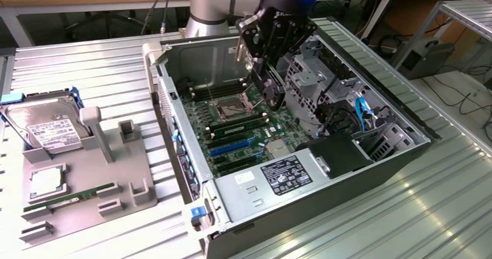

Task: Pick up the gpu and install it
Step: 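Pick up the gpu and move the gpu toward the slot, then insert the gpu into the slot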

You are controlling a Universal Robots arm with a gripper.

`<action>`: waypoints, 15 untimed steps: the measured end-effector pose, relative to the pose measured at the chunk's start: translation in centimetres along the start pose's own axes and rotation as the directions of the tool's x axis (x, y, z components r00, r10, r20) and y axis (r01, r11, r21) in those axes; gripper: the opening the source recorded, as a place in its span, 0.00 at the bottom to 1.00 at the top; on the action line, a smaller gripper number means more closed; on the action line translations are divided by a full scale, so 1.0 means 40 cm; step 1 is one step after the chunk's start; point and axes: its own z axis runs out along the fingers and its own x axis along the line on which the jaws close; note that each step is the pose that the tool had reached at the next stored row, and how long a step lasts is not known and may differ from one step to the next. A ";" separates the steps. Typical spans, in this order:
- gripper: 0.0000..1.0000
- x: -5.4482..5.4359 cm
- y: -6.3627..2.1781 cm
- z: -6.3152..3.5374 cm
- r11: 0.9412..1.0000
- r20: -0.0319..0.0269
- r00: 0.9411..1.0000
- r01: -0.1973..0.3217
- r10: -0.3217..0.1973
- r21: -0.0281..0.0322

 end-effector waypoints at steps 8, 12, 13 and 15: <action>0.26 0.000 0.000 0.000 1.000 0.000 1.000 0.000 0.000 0.000; 0.26 0.000 0.000 0.000 1.000 0.000 1.000 0.000 0.000 0.000; 0.26 0.000 0.000 0.000 1.000 0.000 1.000 0.000 0.000 0.000; 0.26 -0.003 0.000 0.000 1.000 0.000 1.000 0.001 -0.001 0.000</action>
